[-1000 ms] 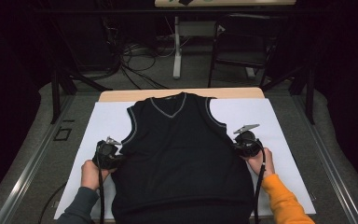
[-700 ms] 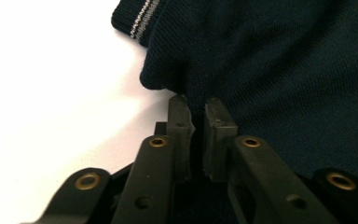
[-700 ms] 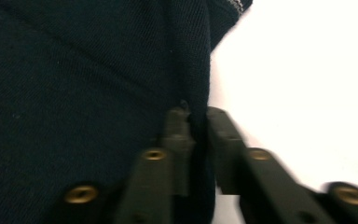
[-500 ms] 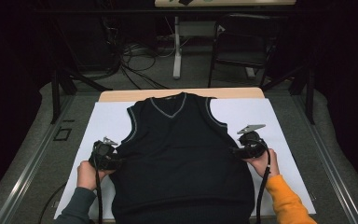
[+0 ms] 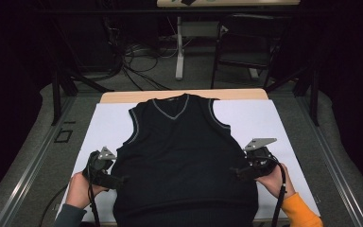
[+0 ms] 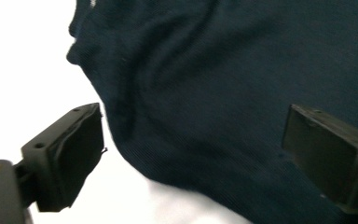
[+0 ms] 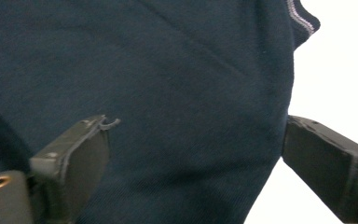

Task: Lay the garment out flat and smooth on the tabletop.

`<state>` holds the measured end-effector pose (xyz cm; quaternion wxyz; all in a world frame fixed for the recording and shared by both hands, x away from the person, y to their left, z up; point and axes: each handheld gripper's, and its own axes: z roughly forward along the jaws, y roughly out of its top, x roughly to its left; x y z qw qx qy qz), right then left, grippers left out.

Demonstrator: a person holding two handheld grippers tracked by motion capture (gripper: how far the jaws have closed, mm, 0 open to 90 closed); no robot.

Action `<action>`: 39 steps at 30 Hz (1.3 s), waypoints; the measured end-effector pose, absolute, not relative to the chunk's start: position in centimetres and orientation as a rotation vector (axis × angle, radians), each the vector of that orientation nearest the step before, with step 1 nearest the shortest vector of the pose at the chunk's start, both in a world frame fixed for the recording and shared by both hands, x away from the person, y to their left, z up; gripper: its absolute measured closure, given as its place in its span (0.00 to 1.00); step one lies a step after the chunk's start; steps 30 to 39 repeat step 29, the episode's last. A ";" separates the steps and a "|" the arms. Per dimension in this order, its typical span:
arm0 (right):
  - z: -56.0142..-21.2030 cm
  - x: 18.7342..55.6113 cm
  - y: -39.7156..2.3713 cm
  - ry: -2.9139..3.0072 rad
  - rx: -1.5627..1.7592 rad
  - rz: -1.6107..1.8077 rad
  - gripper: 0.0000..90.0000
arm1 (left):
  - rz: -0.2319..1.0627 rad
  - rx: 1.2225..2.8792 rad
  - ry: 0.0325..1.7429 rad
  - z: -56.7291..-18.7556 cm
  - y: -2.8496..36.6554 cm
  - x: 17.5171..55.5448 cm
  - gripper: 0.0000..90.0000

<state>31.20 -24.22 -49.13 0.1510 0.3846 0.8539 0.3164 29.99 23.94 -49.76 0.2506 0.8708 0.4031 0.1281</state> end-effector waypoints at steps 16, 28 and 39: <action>-51.2 27.4 -24.7 2.406 1.110 0.934 0.00 | 0.352 2.343 1.043 -50.7 23.5 26.6 0.00; -51.3 26.1 -24.5 2.386 1.065 0.937 0.00 | 0.376 2.315 1.018 -51.3 23.4 25.8 0.00; -51.3 26.1 -24.5 2.384 1.054 0.941 0.00 | 0.376 2.312 1.017 -51.3 23.4 25.8 0.00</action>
